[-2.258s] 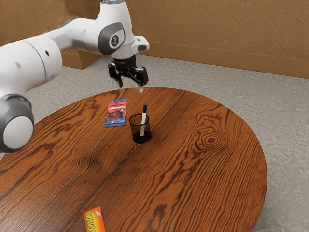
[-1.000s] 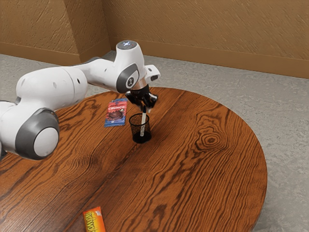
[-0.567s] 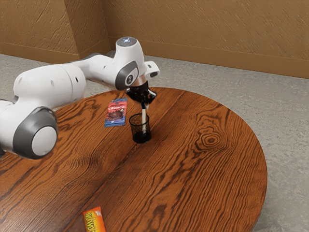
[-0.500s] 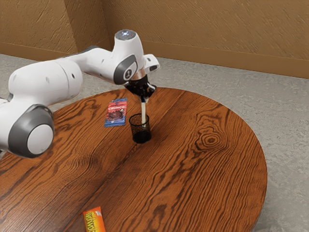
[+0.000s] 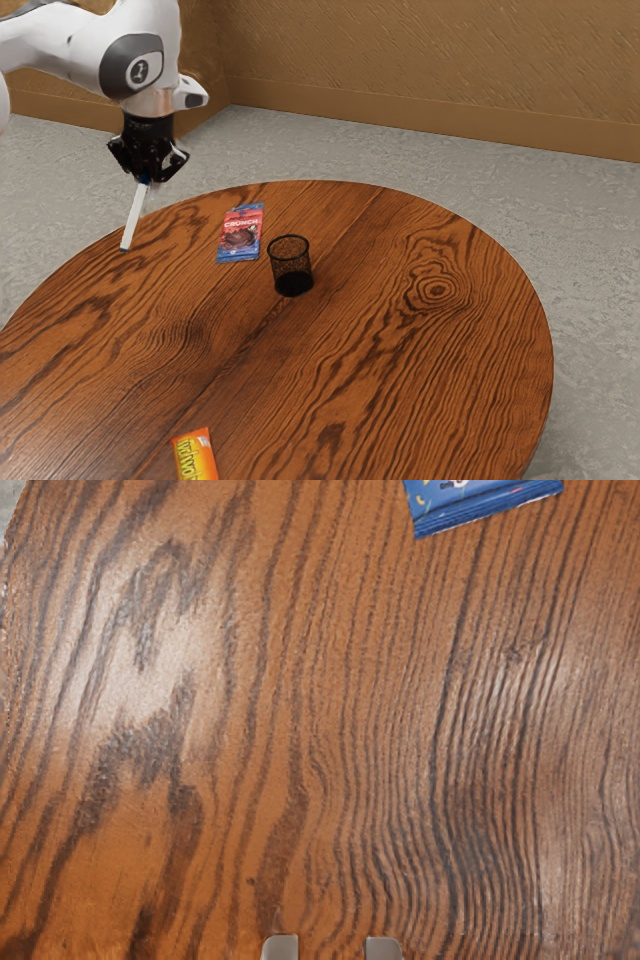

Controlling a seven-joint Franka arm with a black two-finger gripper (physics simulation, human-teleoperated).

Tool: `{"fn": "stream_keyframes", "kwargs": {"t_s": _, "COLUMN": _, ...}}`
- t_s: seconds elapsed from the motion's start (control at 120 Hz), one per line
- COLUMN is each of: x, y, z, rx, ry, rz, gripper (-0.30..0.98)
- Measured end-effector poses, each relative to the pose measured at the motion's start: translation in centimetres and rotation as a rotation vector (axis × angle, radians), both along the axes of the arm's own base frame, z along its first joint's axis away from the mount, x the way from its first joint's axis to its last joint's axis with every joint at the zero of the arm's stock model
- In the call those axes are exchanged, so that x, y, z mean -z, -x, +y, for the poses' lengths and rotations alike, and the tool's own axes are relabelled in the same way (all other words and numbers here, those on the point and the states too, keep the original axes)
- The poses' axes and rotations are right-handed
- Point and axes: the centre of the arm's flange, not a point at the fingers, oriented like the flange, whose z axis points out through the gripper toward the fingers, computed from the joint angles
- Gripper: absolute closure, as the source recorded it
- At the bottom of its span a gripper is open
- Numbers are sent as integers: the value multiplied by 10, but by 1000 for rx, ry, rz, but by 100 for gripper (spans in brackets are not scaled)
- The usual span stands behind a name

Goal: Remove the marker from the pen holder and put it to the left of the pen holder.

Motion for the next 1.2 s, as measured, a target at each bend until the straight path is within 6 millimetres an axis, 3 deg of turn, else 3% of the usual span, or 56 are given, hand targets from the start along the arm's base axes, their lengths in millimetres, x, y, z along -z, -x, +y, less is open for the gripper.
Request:
{"fn": "stream_keyframes", "kwargs": {"t_s": 0.15, "x": 70, "y": 48, "z": 28, "rx": -93, "ry": 0, "rz": 231, "gripper": 76}}
{"fn": "stream_keyframes", "kwargs": {"t_s": 0.258, "x": 115, "y": 73, "z": 32, "rx": -117, "ry": 2, "rz": 328, "gripper": 75}}
{"fn": "stream_keyframes", "kwargs": {"t_s": 0.35, "x": 155, "y": 84, "z": 32, "rx": -123, "ry": -4, "rz": 387, "gripper": 75}}
{"fn": "stream_keyframes", "kwargs": {"t_s": 0.475, "x": 202, "y": 84, "z": 30, "rx": -124, "ry": -20, "rz": 439, "gripper": 76}}
{"fn": "stream_keyframes", "kwargs": {"t_s": 0.658, "x": 229, "y": 79, "z": 30, "rx": -131, "ry": -36, "rz": 443, "gripper": 76}}
{"fn": "stream_keyframes", "kwargs": {"t_s": 0.875, "x": 240, "y": 75, "z": 30, "rx": -137, "ry": -44, "rz": 427, "gripper": 75}}
{"fn": "stream_keyframes", "kwargs": {"t_s": 1.2, "x": 244, "y": 70, "z": 22, "rx": -131, "ry": -32, "rz": 406, "gripper": 31}}
